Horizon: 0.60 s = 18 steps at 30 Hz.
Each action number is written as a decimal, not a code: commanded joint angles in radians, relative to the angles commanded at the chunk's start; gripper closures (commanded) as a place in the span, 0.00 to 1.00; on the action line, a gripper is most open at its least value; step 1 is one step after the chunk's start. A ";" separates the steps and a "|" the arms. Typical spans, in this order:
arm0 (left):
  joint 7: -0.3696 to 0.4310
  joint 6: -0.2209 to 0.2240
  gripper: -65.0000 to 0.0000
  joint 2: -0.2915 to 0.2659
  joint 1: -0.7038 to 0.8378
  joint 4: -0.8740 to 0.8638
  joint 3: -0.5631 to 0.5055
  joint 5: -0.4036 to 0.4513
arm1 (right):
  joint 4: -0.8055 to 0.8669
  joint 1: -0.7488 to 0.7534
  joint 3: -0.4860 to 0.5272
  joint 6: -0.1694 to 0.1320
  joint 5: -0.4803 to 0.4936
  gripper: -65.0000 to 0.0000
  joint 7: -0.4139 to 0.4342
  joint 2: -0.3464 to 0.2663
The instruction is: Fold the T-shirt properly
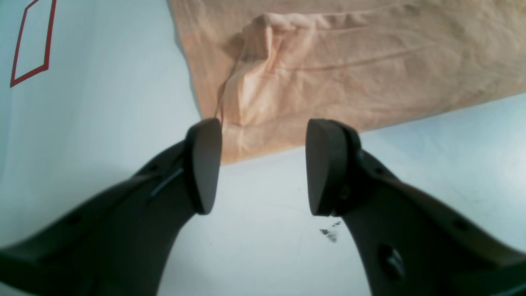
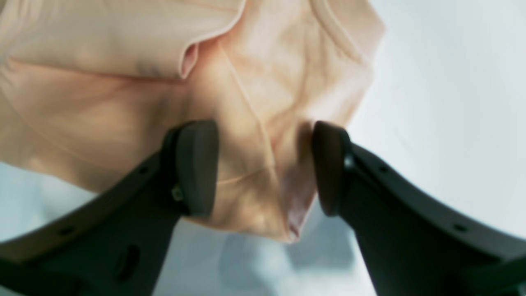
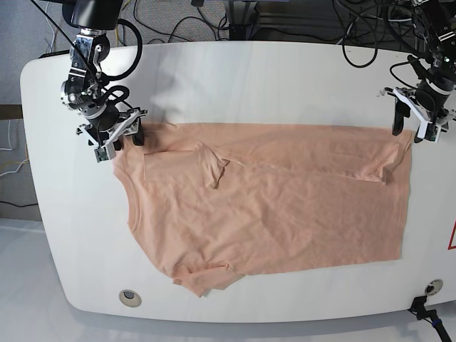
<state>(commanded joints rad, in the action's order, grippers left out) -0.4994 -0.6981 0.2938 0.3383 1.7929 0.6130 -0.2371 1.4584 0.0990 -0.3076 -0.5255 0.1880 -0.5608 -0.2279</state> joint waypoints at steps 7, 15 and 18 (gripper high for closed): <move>0.000 0.000 0.53 0.000 0.000 0.000 0.000 0.000 | 0.087 0.002 -0.068 0.000 0.002 0.46 -0.005 0.000; 0.000 0.000 0.53 -0.002 -0.003 0.000 -0.002 0.000 | 0.140 0.014 -0.115 0.000 0.002 0.46 -0.043 0.000; 0.000 0.000 0.53 -0.002 -0.025 0.000 -0.002 0.002 | 0.098 0.015 -0.115 0.000 0.003 0.46 -0.043 0.002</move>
<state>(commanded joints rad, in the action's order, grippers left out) -0.4994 -0.6981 0.2923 0.3138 1.7929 0.6114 -0.2355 1.5566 0.1143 -0.4227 -0.5255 0.1910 -0.6038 -0.2263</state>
